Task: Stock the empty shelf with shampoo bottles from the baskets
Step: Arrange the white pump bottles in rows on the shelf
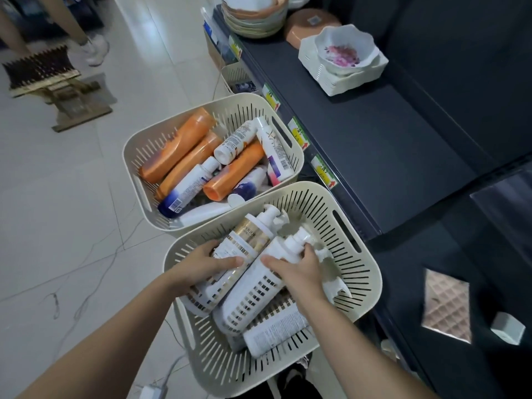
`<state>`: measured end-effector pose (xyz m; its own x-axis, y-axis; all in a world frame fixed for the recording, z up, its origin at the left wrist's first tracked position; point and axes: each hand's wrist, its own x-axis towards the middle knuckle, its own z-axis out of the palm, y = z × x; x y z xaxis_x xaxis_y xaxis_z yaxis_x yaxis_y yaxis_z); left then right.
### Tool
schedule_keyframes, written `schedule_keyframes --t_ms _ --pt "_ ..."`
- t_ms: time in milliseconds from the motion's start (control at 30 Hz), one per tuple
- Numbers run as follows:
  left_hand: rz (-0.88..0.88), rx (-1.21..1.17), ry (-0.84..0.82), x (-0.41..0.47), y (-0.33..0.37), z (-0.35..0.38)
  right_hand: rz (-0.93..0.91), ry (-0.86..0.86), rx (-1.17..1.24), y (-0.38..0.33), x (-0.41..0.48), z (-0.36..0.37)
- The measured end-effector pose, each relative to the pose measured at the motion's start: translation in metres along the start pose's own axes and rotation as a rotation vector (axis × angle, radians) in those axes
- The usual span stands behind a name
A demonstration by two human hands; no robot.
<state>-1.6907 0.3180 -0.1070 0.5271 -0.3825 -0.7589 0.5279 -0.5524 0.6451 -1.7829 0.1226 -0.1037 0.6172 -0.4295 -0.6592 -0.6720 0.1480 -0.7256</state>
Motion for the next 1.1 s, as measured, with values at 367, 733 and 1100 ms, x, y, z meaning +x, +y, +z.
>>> schedule_keyframes --t_ms 367,733,1100 --pt "0.054 -0.222 -0.13 0.008 0.003 0.027 0.055 0.116 0.083 -0.045 0.039 -0.029" --pt "0.04 -0.316 -0.142 0.013 0.018 0.041 0.157 0.01 0.211 -0.011 0.042 -0.033" --pt "0.323 -0.24 -0.167 -0.018 0.084 0.045 -0.252 0.135 0.222 -0.05 -0.017 -0.074"
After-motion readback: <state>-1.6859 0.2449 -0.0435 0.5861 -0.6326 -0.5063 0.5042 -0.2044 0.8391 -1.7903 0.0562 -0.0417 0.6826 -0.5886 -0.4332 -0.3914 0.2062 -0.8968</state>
